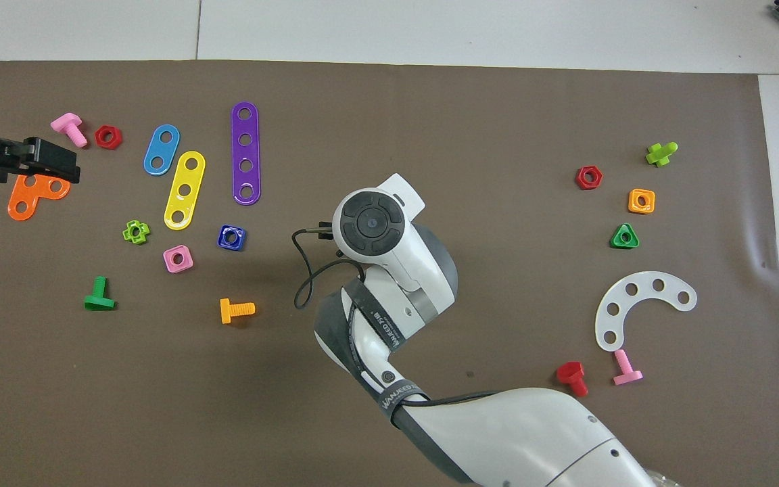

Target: Unscrew and place screws in storage area

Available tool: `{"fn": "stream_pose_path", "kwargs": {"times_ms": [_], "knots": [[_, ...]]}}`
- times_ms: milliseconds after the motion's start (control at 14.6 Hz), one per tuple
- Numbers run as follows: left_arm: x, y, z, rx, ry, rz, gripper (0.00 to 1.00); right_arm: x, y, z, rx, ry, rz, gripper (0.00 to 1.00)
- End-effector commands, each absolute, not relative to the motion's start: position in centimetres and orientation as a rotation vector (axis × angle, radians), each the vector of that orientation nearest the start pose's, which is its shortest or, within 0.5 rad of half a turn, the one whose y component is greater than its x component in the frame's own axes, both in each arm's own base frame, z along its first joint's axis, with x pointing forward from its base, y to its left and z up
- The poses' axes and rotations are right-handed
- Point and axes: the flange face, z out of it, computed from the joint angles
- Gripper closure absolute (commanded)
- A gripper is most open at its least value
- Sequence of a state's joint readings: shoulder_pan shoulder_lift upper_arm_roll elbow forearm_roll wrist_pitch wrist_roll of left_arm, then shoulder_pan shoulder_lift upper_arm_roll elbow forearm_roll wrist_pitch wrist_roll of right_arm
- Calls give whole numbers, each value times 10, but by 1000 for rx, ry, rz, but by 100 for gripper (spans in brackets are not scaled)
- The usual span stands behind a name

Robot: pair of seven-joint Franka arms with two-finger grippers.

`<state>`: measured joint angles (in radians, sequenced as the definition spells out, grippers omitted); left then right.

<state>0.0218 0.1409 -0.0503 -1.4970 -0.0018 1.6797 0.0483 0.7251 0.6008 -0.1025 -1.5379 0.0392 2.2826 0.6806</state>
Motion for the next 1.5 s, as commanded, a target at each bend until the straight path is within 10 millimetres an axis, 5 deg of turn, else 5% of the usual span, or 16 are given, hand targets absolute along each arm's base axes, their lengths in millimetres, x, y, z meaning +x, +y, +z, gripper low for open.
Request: {"fn": "stream_pose_path", "kwargs": {"times_ms": [0,274,615,821,889,1231,1436], "knots": [[596,-23,593,-3126,136,-29,0,568,421,307,-3091,63,-175,48],[584,-19,596,-3125,124,-31,0,566,422,306,-3095,57,-160,50],[556,-23,572,-3120,103,-29,0,566,425,310,-3087,57,-165,57],[555,-21,568,-3121,79,-17,0,566,426,310,-3087,53,-164,80],[555,-18,568,-3121,74,-17,0,566,426,310,-3087,53,-164,100],[553,-5,563,-3122,43,17,0,570,422,316,-3093,63,-154,100],[553,-3,564,-3122,38,5,0,588,400,350,-3064,124,-193,100]]}}
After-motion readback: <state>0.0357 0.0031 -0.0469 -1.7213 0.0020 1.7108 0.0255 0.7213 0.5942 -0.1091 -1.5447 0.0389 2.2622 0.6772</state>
